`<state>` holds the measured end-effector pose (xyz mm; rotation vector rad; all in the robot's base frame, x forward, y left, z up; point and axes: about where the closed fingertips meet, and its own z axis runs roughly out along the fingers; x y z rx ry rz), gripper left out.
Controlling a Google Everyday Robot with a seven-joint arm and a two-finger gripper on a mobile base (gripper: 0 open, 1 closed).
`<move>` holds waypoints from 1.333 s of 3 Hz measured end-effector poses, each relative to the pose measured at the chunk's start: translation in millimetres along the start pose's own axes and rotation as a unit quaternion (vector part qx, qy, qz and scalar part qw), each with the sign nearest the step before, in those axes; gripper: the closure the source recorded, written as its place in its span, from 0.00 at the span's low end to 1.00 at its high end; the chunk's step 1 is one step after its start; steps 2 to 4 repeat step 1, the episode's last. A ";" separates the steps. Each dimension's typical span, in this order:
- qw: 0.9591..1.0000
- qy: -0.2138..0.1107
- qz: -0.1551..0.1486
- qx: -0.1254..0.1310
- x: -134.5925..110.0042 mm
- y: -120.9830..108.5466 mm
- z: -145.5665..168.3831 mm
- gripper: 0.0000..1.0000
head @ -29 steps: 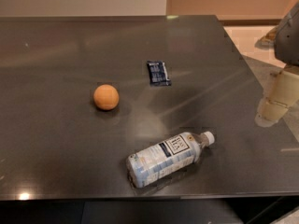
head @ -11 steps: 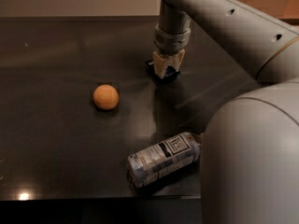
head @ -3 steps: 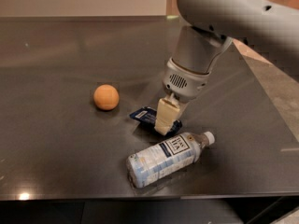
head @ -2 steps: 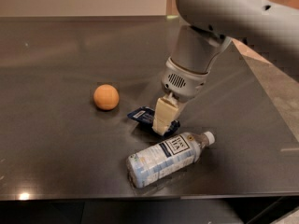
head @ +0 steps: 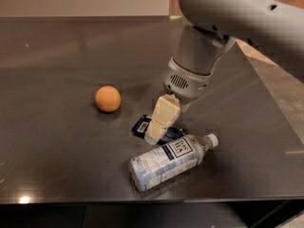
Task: Move rxbar blueberry near blue plastic bottle
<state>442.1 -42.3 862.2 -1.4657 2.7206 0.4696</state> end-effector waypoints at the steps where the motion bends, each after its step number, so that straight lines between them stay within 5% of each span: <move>1: 1.000 0.000 0.000 0.000 0.0 0.0 0.0 0.00; 4: 1.000 0.000 0.000 0.000 0.0 0.0 0.0 0.00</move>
Offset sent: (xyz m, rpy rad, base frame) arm 0.0000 0.0000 0.0000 0.0000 0.0000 0.0000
